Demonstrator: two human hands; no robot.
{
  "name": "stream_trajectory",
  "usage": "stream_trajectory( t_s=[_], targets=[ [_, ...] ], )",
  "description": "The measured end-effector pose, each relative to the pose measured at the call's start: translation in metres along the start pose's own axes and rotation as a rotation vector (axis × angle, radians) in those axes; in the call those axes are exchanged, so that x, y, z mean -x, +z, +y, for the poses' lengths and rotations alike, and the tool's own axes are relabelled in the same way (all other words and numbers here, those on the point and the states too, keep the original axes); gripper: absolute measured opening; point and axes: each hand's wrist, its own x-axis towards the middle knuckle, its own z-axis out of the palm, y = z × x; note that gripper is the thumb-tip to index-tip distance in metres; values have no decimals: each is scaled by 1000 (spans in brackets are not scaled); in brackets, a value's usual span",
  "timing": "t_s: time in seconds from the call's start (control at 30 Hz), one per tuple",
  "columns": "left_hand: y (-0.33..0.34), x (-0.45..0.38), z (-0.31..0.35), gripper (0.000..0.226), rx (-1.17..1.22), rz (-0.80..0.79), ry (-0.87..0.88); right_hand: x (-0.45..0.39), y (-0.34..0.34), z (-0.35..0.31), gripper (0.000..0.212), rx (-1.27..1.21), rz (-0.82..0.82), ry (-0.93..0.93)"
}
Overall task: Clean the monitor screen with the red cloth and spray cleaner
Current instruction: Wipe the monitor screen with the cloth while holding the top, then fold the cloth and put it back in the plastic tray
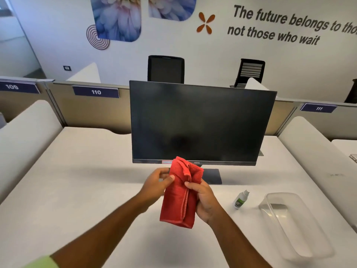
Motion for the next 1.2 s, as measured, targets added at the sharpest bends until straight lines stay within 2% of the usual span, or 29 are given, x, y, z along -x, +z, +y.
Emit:
stream_trajectory(
  t_s=[0.03,0.1,0.27,0.43,0.57,0.63,0.7,0.8,0.97,1.2],
  targets=[
    [8,6,-6,31,64,-64,-84,4,-5,1,35,-8,-6,9],
    [21,15,-15,35,119,-128,-147,12,-14,3,30,4,1,21],
    [50,26,-25,31,105,-18,-113,29,-45,10,34,237,74,8],
    [79,34,-33,25,92,32,-103,45,-76,15,75,311,59,7],
    [103,40,-44,36,111,13,-217,53,-99,19,84,473,90,-56],
    [115,45,-51,40,141,8,-258,59,-110,22,79,552,95,-114],
    [125,52,-56,52,163,-1,-252,68,-119,26,65,596,100,-158],
    [137,61,-61,68,129,-58,-152,82,-132,30,46,646,117,-176],
    [153,70,-60,51,-4,-239,-38,105,-146,31,47,660,194,-196],
    [182,75,-51,63,-133,-361,42,133,-166,24,51,584,336,-197]
  ],
)
